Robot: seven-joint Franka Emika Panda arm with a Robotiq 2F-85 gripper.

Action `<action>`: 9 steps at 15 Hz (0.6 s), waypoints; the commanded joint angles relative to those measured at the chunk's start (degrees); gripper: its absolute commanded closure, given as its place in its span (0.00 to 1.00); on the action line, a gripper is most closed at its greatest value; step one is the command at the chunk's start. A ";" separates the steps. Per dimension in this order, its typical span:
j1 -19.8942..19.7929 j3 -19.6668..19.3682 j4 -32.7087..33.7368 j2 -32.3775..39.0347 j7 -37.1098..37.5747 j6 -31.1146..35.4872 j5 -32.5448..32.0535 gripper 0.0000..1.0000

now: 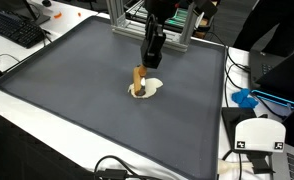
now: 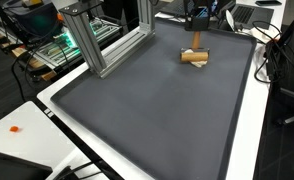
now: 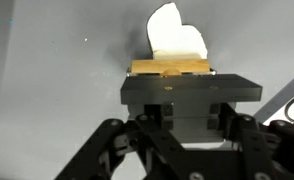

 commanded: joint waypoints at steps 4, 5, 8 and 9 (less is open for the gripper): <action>0.15 -0.78 -0.83 1.45 4.20 1.82 -2.77 0.65; -0.03 -0.51 -0.85 1.47 3.73 1.72 -2.07 0.65; -1.33 1.09 -1.31 1.41 -0.03 2.43 3.32 0.65; -1.64 1.30 -1.46 1.33 -0.69 2.58 4.57 0.65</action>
